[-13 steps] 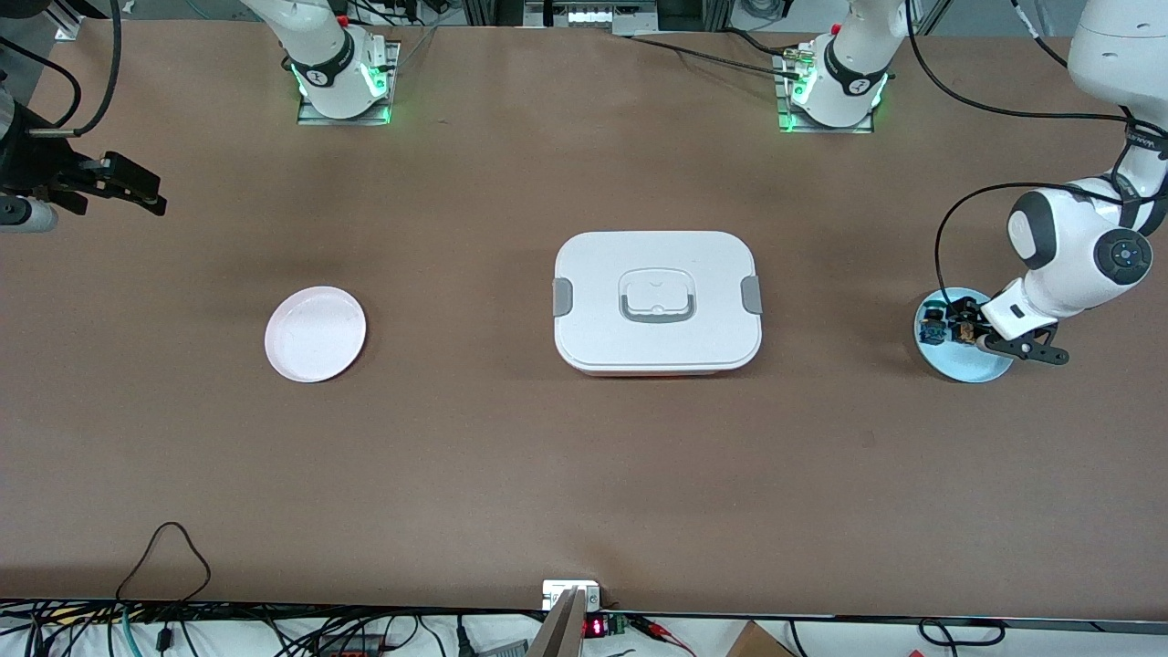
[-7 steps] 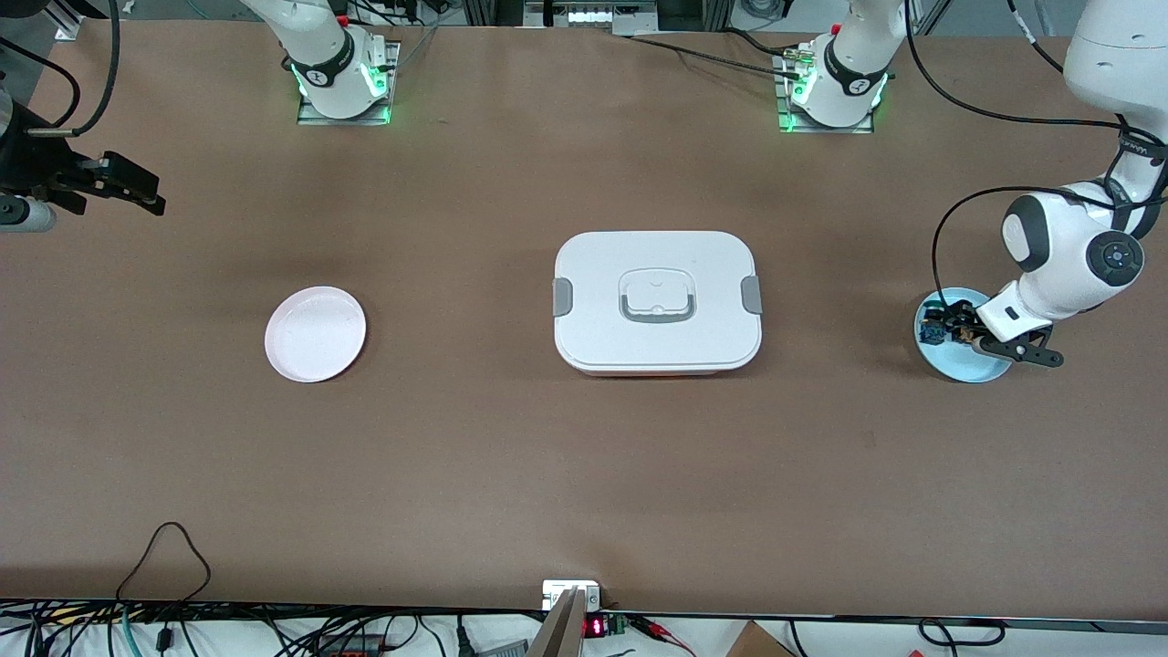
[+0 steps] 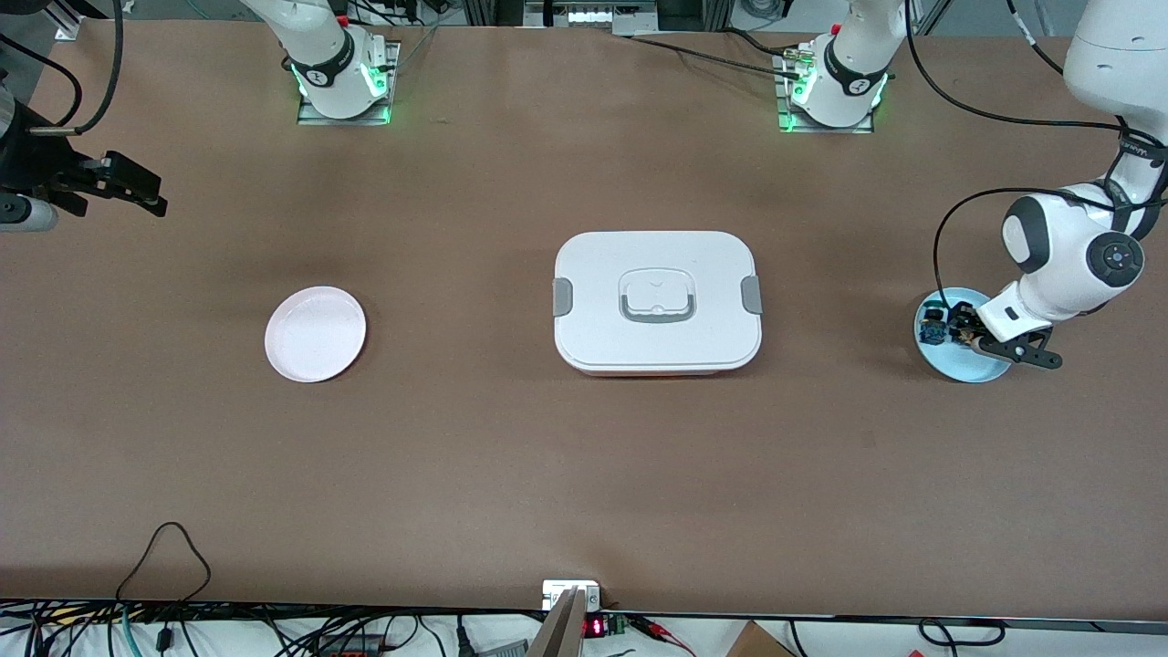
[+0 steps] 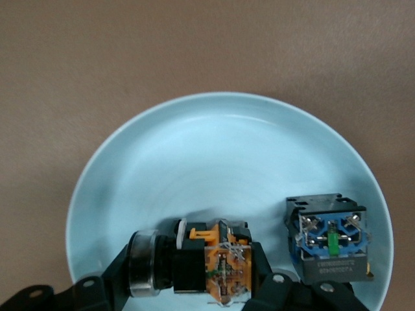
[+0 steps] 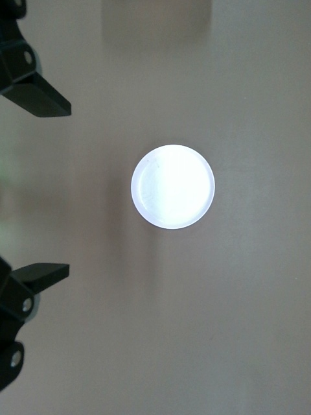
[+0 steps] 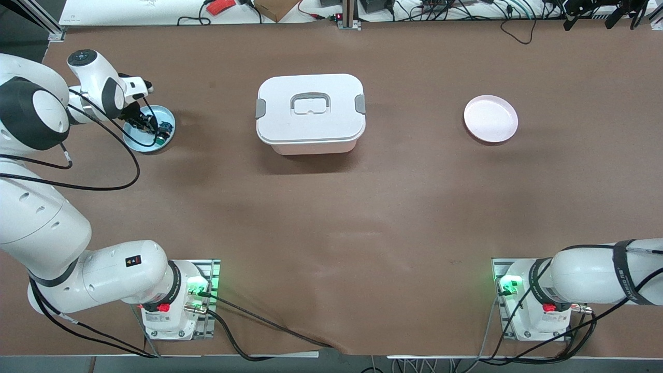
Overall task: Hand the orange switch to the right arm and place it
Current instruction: 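Close the left gripper on the orange switch body, then lift the orange switch off the blue plate with the left gripper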
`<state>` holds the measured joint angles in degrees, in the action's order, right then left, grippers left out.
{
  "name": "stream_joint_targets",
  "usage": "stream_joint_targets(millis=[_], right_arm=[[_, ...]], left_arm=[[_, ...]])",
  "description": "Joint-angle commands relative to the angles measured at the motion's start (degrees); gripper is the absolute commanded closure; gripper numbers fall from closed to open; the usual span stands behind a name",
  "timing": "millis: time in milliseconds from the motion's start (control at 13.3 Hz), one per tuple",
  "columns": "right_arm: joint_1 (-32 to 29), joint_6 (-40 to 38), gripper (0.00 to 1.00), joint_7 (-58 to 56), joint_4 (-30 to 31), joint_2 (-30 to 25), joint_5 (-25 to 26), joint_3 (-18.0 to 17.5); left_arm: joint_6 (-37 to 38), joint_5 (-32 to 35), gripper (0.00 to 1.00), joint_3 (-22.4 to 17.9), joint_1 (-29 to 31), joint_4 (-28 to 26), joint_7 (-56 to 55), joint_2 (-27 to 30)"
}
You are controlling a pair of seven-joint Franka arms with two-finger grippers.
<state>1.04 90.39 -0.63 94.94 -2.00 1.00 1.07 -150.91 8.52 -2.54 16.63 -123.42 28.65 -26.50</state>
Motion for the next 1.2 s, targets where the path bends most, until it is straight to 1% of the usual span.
stream_joint_targets(millis=[0, 150, 300, 375, 451, 526, 601, 751, 826, 976, 1051, 1126], right_arm=[[0.2, 0.1, 0.00, 0.0, -0.7, 0.1, 0.1, 0.0], [0.3, -0.1, 0.00, -0.2, -0.6, 0.1, 0.1, 0.0], [0.2, -0.3, 0.00, -0.7, -0.6, 0.2, 0.0, 0.0], [0.1, -0.5, 0.00, -0.8, -0.6, 0.2, -0.2, 0.1], [0.1, -0.5, 0.00, -0.8, -0.6, 0.2, -0.3, 0.1], [0.1, -0.5, 0.00, -0.8, -0.6, 0.2, -0.3, 0.1], [0.2, -0.5, 0.00, -0.8, -0.6, 0.2, -0.3, 0.1], [0.1, -0.5, 0.00, -0.7, -0.7, 0.2, -0.4, 0.1], [0.0, -0.5, 0.00, -0.7, -0.7, 0.2, -0.5, 0.2], [-0.2, -0.4, 0.00, -0.7, -0.7, 0.2, -0.6, 0.5], [-0.2, -0.3, 0.00, -0.7, -0.7, 0.2, -0.6, 0.5], [0.0, -0.4, 0.00, -0.8, -0.7, 0.2, -0.6, 0.3]], left_arm=[[2.4, 0.8, 0.68, 0.6, 0.9, 0.1, 2.6, 4.9], [3.6, 0.8, 0.69, 0.7, 0.8, 1.2, 7.5, 8.2], [7.5, 0.8, 0.71, 0.9, 0.7, 3.4, 10.2, 9.8], [12.0, 0.8, 0.71, 1.2, 0.4, 4.7, 11.4, 10.3], [17.5, 0.8, 0.72, 2.6, 0.4, 7.0, 11.5, 10.9], [24.4, 0.7, 0.75, 3.6, 0.4, 10.2, 11.6, 10.9], [32.8, 0.5, 0.75, 4.5, 0.2, 13.5, 11.9, 10.7], [44.8, -0.1, 0.77, 7.4, 0.2, 17.5, 11.9, 10.7], [48.4, -1.1, 0.81, 8.5, 0.3, 18.9, 12.0, 10.6], [52.1, -5.1, 0.83, 9.5, 0.3, 19.5, 12.2, 10.7], [53.1, -9.1, 0.82, 10.0, 0.9, 20.1, 15.4, 10.7], [55.4, -13.9, 0.84, 9.9, 0.7, 20.5, 21.0, 10.8]])
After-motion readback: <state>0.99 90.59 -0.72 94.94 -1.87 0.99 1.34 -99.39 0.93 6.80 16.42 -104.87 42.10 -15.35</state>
